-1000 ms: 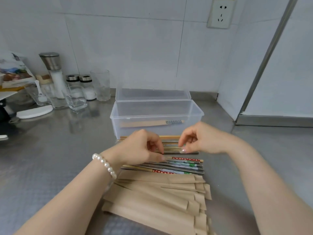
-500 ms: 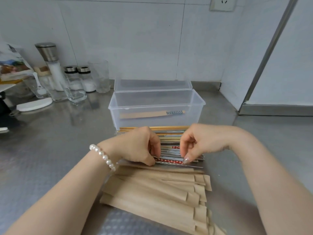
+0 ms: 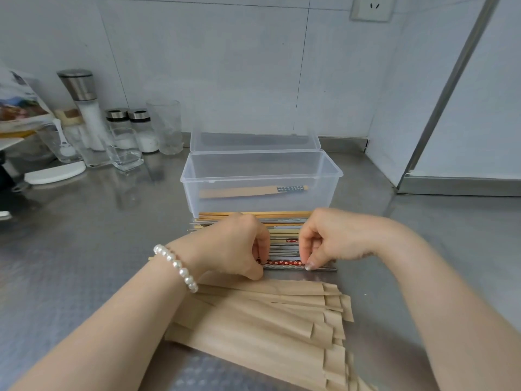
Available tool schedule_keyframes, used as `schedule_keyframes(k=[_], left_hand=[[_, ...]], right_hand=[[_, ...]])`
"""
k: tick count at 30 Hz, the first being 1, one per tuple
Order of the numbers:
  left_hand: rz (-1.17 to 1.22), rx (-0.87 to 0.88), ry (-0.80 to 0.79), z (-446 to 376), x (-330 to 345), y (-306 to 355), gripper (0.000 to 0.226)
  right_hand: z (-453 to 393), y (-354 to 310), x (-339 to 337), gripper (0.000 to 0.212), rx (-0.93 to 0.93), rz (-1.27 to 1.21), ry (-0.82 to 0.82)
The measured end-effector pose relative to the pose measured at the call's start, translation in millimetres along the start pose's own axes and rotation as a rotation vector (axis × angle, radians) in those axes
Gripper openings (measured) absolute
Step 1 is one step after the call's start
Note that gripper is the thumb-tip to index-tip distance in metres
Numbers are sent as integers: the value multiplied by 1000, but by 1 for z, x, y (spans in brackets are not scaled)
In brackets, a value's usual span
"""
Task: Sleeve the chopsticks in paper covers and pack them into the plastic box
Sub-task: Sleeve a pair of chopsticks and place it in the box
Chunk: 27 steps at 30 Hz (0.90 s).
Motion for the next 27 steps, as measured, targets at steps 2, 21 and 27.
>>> schedule_keyframes(k=[2, 21, 27], left_hand=[[12, 4, 4, 0, 0, 0, 16], [163, 112, 2, 8, -3, 23, 27], [85, 134, -82, 6, 3, 25, 31]], right_hand=[[-1, -1, 2, 10, 9, 9, 28], [-11, -12, 13, 21, 27, 178, 65], [-11, -12, 12, 19, 13, 187, 64]])
Point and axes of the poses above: each hand's wrist, its own z-axis away from the middle knuckle, its own x-axis out of the palm, y = z × x, the point moved 1 cm from there along -z, towards the middle knuckle, and after that the axes turned 1 degree about -y, right-handed, at the moved point
